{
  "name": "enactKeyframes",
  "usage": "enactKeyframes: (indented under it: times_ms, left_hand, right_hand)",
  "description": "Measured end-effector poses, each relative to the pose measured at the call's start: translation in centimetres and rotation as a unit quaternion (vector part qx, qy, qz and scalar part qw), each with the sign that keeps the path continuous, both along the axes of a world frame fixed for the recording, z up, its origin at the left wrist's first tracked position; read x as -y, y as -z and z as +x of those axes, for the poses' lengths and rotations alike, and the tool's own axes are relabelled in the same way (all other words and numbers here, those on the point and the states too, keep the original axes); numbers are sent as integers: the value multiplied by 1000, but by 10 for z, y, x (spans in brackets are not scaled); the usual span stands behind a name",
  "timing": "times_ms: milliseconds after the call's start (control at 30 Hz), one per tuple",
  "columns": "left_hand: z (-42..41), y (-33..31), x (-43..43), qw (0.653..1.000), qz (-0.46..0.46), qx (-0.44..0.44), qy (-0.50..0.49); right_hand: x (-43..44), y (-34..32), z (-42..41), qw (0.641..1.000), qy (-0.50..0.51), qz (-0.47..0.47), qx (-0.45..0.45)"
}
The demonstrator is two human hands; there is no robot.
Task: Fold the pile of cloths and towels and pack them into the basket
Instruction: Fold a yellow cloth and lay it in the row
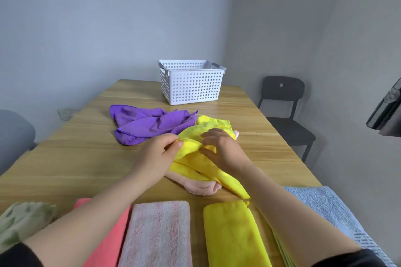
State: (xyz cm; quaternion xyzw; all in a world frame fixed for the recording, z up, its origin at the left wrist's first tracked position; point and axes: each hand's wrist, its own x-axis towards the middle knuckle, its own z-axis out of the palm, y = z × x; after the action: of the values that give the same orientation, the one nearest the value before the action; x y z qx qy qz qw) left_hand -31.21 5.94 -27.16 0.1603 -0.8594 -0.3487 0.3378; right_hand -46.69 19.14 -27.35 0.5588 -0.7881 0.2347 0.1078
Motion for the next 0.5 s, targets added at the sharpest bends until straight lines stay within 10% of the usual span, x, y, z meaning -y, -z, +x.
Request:
enactKeyframes:
  times_ms: [500]
  left_hand:
    - [90,-124,-68,982,-77,-169,-40]
  right_hand:
    - [-119,-134,88,976,87,-197,-16]
